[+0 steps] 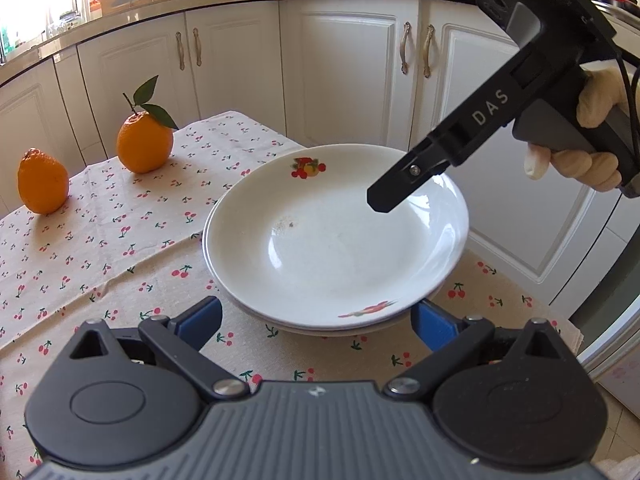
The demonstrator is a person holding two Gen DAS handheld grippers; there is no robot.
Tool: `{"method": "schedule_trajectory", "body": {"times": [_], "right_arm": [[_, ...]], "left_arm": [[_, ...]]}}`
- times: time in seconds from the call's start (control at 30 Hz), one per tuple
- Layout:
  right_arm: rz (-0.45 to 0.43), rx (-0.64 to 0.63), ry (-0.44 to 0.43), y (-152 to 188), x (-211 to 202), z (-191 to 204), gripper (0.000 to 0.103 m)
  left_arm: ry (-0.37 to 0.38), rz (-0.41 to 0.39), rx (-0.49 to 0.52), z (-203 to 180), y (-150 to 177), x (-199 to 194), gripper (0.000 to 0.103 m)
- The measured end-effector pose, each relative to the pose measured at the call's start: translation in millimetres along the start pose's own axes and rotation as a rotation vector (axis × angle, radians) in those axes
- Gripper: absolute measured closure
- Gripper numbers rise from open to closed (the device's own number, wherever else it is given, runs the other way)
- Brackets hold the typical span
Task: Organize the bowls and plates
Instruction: 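Lower the plate onto the stack and open the right gripper, then move the right gripper toward the row of white bowls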
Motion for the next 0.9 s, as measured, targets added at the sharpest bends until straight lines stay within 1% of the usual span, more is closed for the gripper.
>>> {"method": "schedule_trajectory", "body": {"times": [0.13, 0.2, 0.3, 0.37, 0.47, 0.63, 0.7, 0.9], "right_arm": [[0.015, -0.001, 0.013, 5, 0, -1, 0.012], [0.008, 0.001, 0.002, 7, -2, 0, 0.009], [-0.016, -0.014, 0.013, 5, -7, 5, 0.004], [-0.033, -0.031, 0.022, 3, -11, 9, 0.003], [-0.062, -0.060, 0.040, 1, -16, 22, 0.000], [-0.133, -0.112, 0.078, -4, -25, 49, 0.000], [-0.170, -0.133, 0.077, -6, -30, 64, 0.000], [-0.277, -0.212, 0.146, -8, -37, 104, 0.000]], "left_arm": [[0.005, -0.006, 0.004, -1, 0, -2, 0.002], [0.009, -0.009, -0.002, 0, 0, -3, 0.002], [0.012, -0.017, -0.003, 0, 0, -7, 0.002], [0.018, -0.026, -0.003, -1, -1, -10, 0.002], [0.021, -0.048, 0.000, 0, -2, -17, 0.002], [0.003, -0.092, 0.000, 5, -9, -37, 0.002], [-0.016, -0.108, -0.006, 9, -11, -47, 0.002], [-0.086, -0.160, 0.002, 25, -12, -82, 0.001]]}}
Point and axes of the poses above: each gripper's, at about its wrist camera, not at the fingertips, and x roughly the way its jaws point, z to its left, y to its underside, the point moved 8 cm from there along x, roughly the way its jaws point, and after that the axes turned 13 degrees about -z, right-handed, at the moved point
